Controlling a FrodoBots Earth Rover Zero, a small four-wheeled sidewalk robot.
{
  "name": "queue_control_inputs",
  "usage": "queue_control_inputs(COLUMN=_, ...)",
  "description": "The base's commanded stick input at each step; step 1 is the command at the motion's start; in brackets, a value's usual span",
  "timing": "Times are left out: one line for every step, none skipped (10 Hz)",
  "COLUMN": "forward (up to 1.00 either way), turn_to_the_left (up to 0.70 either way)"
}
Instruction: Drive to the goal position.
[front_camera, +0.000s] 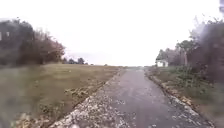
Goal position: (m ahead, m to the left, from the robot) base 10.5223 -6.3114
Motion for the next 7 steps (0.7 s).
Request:
queue_control_inputs(forward=1.0, turn_to_the_left=0.0)
queue_control_inputs(forward=1.0, turn_to_the_left=-0.4)
queue_control_inputs(forward=1.0, turn_to_the_left=-0.4)
queue_control_inputs(forward=1.0, turn_to_the_left=-0.4)
queue_control_inputs(forward=1.0, turn_to_the_left=-0.4)
queue_control_inputs(forward=1.0, turn_to_the_left=-0.4)
queue_control_inputs(forward=1.0, turn_to_the_left=-0.21)
